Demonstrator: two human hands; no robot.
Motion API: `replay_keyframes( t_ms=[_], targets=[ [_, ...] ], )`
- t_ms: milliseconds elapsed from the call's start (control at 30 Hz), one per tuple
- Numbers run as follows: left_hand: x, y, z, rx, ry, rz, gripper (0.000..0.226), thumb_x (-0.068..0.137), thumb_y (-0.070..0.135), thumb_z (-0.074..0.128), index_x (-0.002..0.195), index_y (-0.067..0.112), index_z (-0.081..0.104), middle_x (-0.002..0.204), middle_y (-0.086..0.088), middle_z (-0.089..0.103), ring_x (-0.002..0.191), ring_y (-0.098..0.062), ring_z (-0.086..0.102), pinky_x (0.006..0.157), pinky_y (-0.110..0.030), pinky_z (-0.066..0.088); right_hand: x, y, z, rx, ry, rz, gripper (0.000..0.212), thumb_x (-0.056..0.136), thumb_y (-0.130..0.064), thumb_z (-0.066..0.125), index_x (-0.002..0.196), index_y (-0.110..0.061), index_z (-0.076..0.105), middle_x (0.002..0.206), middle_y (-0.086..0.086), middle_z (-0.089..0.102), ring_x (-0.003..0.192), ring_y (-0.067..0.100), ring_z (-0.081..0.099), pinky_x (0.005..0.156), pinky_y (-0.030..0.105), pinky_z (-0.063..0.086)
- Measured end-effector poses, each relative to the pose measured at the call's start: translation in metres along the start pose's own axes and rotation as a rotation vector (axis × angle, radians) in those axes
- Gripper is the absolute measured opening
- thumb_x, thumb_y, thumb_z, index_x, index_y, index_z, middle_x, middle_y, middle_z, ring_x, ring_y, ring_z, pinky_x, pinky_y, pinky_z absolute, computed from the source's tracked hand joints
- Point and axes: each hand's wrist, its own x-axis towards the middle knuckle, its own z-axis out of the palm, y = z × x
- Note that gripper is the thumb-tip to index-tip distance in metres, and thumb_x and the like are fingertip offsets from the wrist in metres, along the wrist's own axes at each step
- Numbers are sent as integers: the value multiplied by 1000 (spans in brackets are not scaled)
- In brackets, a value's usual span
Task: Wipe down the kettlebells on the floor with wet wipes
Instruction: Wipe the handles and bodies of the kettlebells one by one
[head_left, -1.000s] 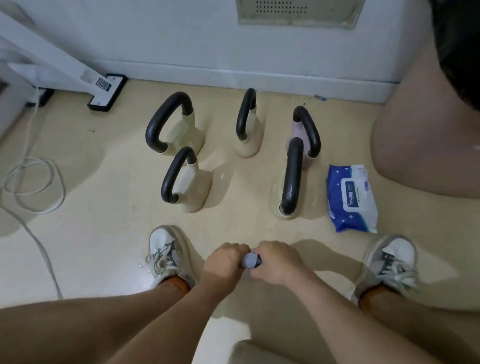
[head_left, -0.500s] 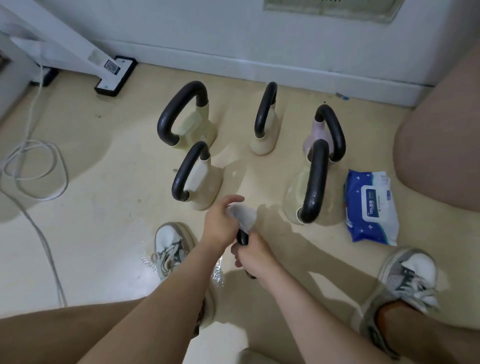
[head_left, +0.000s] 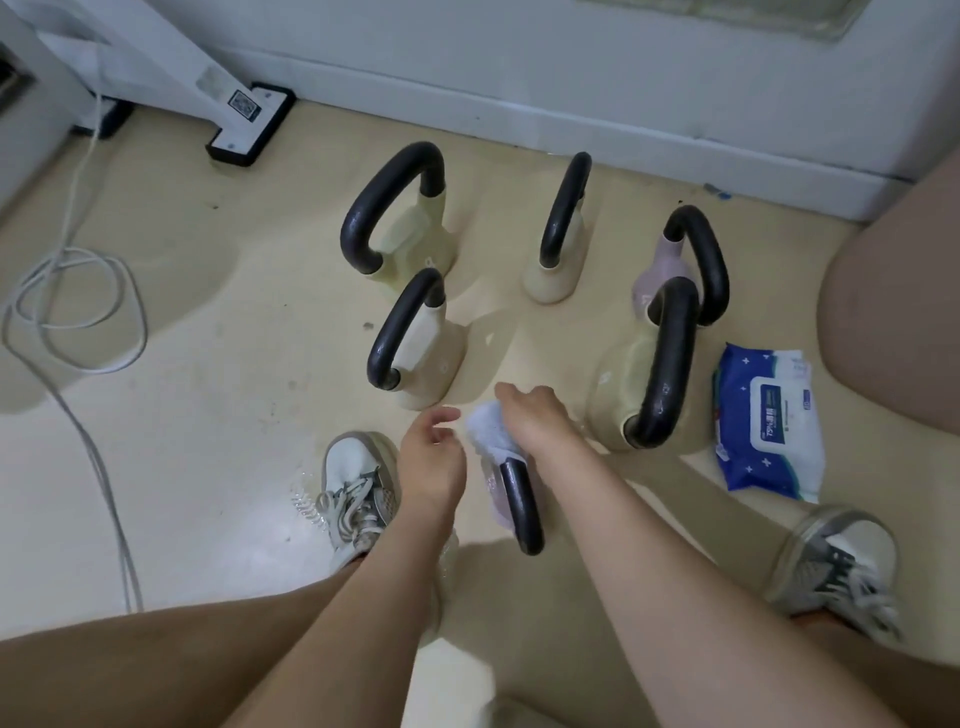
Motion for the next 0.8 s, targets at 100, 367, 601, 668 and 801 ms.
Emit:
replay_keyframes(
  t_ms=[100, 367, 601, 668, 801],
  targets=[
    [-4, 0, 17, -262, -159, -113, 26, 86, 10, 49, 106, 8, 67, 91, -15, 73, 83, -27, 70, 76, -39, 58, 13, -5, 27, -116, -13, -41, 37, 92, -27, 42, 117, -1, 53, 122, 17, 59, 111, 34, 56, 89, 33, 46],
    [-28, -5, 14, -377, -259, -231, 26, 89, -3, 43, 92, 0, 69, 73, -15, 67, 62, -24, 60, 60, -29, 49, -13, 31, 33, -168, 127, -433, 23, 100, -24, 37, 108, -13, 55, 105, 8, 61, 102, 31, 53, 78, 33, 37],
    [-43, -8, -1, -160, -324, -330, 20, 75, 11, 51, 80, 7, 69, 66, -12, 56, 59, -24, 50, 57, -28, 43, -63, 119, 58, -200, 264, -489, 59, 95, -43, 43, 144, -10, 35, 131, 12, 59, 103, 31, 64, 75, 33, 49],
    [-44, -8, 6, -106, -275, -248, 21, 71, 13, 49, 78, 4, 67, 68, -11, 59, 66, -25, 52, 64, -34, 43, -60, 118, 58, -155, 278, -421, 51, 96, -36, 45, 143, -18, 35, 131, 6, 58, 103, 28, 63, 75, 32, 46],
    [-48, 0, 13, -181, -165, -203, 25, 82, 15, 51, 104, 21, 59, 87, -6, 71, 82, -21, 67, 79, -35, 53, -50, 81, 48, -64, 246, -323, 34, 96, -40, 39, 126, -25, 41, 117, 4, 62, 103, 28, 62, 80, 36, 48]
  ],
)
